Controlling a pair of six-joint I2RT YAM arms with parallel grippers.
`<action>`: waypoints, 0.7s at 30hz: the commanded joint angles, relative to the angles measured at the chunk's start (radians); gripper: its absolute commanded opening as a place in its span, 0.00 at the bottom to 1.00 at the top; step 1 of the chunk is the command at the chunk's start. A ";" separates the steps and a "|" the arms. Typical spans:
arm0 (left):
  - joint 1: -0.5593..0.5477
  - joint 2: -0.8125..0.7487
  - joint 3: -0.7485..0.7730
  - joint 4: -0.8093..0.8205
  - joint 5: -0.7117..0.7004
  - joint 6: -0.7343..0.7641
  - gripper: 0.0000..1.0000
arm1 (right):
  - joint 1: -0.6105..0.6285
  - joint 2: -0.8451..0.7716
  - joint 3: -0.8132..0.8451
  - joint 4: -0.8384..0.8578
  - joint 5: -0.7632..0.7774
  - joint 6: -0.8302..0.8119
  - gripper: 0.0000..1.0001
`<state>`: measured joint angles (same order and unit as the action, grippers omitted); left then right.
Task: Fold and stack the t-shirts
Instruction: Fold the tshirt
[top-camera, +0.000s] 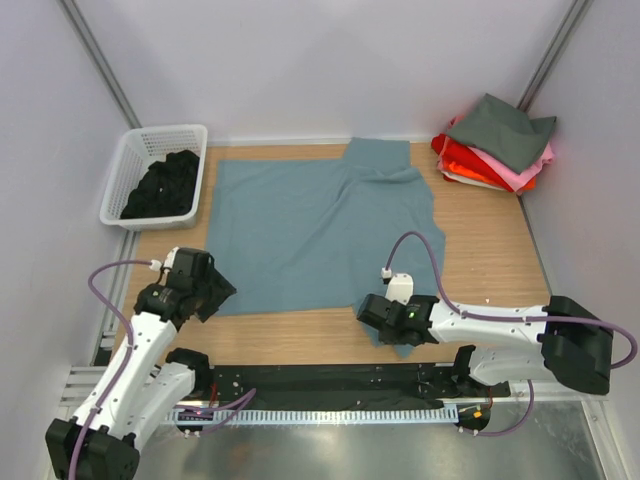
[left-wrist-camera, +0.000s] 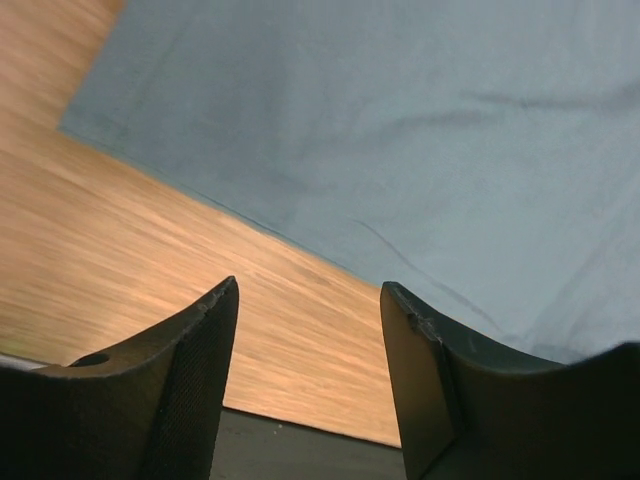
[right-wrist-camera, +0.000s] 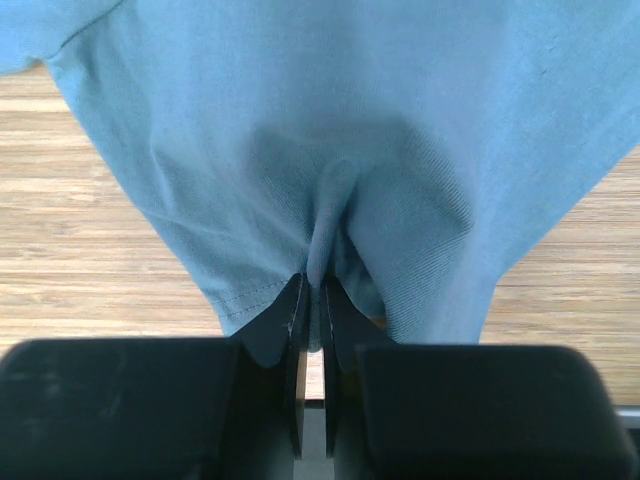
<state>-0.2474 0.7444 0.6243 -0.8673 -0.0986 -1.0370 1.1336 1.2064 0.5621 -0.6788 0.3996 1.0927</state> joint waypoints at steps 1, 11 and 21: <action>0.000 0.029 0.017 -0.055 -0.156 -0.066 0.59 | -0.024 -0.005 0.035 -0.039 0.013 -0.030 0.11; 0.127 0.184 -0.064 0.099 -0.185 -0.020 0.72 | -0.146 -0.085 0.010 -0.008 -0.030 -0.149 0.08; 0.211 0.317 -0.115 0.198 -0.145 0.008 0.65 | -0.209 -0.093 -0.004 0.008 -0.079 -0.211 0.06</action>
<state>-0.0437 1.0683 0.5247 -0.7341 -0.2382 -1.0389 0.9379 1.1217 0.5571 -0.6880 0.3313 0.9161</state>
